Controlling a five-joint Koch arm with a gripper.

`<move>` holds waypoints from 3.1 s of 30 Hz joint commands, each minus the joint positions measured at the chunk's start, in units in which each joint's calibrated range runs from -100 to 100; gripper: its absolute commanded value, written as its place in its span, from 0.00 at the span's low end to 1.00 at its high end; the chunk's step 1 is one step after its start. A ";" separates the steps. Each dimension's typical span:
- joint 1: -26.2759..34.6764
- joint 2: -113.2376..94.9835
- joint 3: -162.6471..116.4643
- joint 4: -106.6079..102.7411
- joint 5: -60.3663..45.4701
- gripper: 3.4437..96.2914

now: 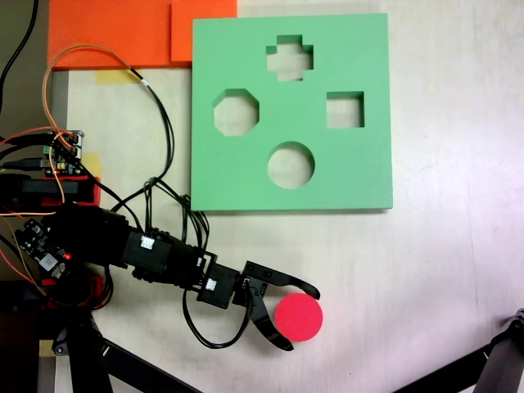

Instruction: Put the cylinder block into the corresponding hole

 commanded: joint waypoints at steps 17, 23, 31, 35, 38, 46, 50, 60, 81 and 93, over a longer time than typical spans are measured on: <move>12.06 -66.29 -0.30 -33.41 0.24 0.41; 18.75 -65.73 -0.30 -35.34 0.29 0.41; 22.91 -56.23 -0.10 -35.72 1.22 0.41; 23.93 -49.67 3.09 -35.72 1.22 0.41; 24.22 -46.60 4.79 -35.63 1.22 0.41; 24.52 -44.78 4.79 -35.82 1.17 0.42; 24.76 -44.78 3.89 -35.82 1.17 0.42; 24.96 -37.52 3.39 -35.34 1.17 0.42; 24.76 -27.46 -2.19 -35.24 1.71 0.65; 22.22 -104.28 -9.47 -83.19 1.61 0.88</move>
